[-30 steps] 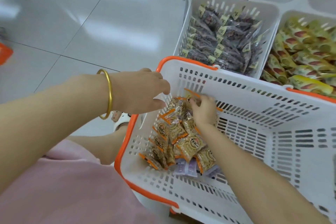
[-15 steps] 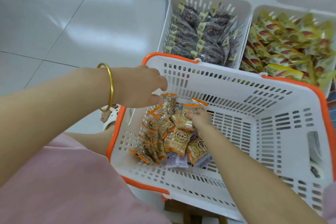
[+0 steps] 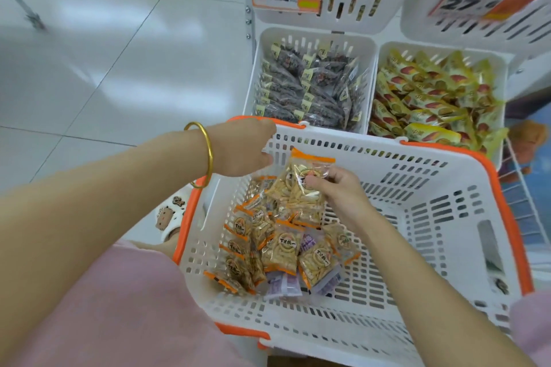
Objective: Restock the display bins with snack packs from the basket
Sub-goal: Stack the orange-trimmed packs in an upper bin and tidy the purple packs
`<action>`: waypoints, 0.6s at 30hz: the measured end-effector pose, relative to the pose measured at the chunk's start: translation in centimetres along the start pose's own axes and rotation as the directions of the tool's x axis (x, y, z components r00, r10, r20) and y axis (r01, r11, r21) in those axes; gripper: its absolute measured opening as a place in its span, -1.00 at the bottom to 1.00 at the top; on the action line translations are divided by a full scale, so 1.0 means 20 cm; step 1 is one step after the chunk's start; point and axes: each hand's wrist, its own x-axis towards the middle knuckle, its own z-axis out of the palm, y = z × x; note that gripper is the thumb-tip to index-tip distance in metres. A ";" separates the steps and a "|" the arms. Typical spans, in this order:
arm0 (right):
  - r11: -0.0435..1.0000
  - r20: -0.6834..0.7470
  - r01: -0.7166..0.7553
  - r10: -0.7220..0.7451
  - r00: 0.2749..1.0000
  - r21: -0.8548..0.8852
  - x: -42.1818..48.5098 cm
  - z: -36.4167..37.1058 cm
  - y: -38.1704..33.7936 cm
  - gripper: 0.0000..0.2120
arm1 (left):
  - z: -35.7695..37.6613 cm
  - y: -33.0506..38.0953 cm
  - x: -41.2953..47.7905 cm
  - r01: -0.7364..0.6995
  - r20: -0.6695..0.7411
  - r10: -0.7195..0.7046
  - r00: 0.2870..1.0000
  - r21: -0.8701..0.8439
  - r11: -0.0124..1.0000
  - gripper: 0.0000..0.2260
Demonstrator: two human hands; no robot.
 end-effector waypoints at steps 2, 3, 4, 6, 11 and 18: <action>0.981 0.094 0.047 -0.066 0.993 0.188 -0.06 -0.04 -0.16 -0.63 | 0.00 0.04 0.03 0.035 -0.001 -0.036 0.999 -0.153 0.988 -0.56; 0.961 0.124 0.066 -0.103 0.987 0.268 -0.09 -0.06 -0.22 -0.64 | -0.01 0.06 0.05 0.053 0.016 -0.050 0.999 -0.255 0.966 -0.58; 0.938 0.133 0.084 -0.136 0.982 0.337 -0.11 -0.06 -0.28 -0.68 | -0.01 0.08 0.06 0.062 0.036 -0.053 0.998 -0.373 0.926 -0.62; 0.917 0.122 0.119 -0.177 0.977 0.381 -0.15 -0.09 -0.37 -0.91 | -0.02 0.11 0.06 0.080 0.081 -0.040 0.996 -0.587 0.806 -0.70; 0.937 -0.073 0.183 -0.169 0.983 0.299 -0.22 -0.20 -0.41 -0.85 | -0.06 0.14 0.03 0.107 0.102 -0.042 0.994 -0.809 0.578 -0.87; 0.923 -0.110 0.245 -0.222 0.969 0.298 -0.25 -0.21 -0.49 -0.91 | -0.11 0.17 0.02 0.054 0.056 -0.006 0.998 -0.939 0.340 -0.91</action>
